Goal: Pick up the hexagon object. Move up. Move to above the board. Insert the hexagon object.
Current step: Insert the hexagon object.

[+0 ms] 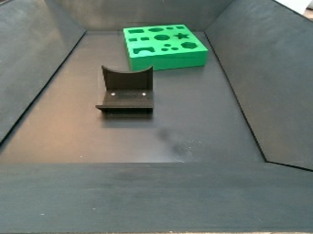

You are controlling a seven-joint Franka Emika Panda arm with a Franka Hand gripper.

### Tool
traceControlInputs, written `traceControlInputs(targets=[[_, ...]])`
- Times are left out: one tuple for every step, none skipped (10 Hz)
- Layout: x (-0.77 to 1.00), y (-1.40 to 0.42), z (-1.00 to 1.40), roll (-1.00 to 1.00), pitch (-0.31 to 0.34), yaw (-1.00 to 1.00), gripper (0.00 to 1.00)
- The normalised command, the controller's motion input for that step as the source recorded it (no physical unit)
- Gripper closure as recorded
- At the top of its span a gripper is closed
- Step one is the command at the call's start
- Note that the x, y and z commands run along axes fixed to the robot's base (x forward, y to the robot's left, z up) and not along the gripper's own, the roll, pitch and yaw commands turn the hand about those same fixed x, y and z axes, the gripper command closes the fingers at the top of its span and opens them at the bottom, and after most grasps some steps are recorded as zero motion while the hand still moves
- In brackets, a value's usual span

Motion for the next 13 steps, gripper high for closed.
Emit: traceControlInputs(targets=[[0.00,0.00,-0.03,0.00,0.000,0.00,1.00],[-0.02,0.00,-0.13,0.00,0.000,0.00,1.00],[-0.08,0.00,-0.23,0.00,0.000,0.00,1.00],[-0.15,0.08,-0.27,0.00,0.000,0.00,1.00],[-0.22,0.09,-0.33,0.00,0.000,0.09,1.00],[-0.26,0.12,-0.36,0.00,-0.026,0.26,1.00],[-0.31,0.12,-0.40,0.00,-0.040,0.44,1.00],[-0.29,0.13,-0.41,0.00,-0.036,0.52,1.00],[-0.27,0.17,-0.43,0.00,-0.046,0.56,1.00],[-0.19,0.20,-0.39,0.00,-0.043,0.51,1.00],[-0.23,0.29,-0.33,0.00,-0.011,0.30,1.00],[-0.17,0.22,-0.26,-0.03,0.000,0.10,1.00],[-0.02,0.00,0.00,0.00,-0.033,0.00,1.00]])
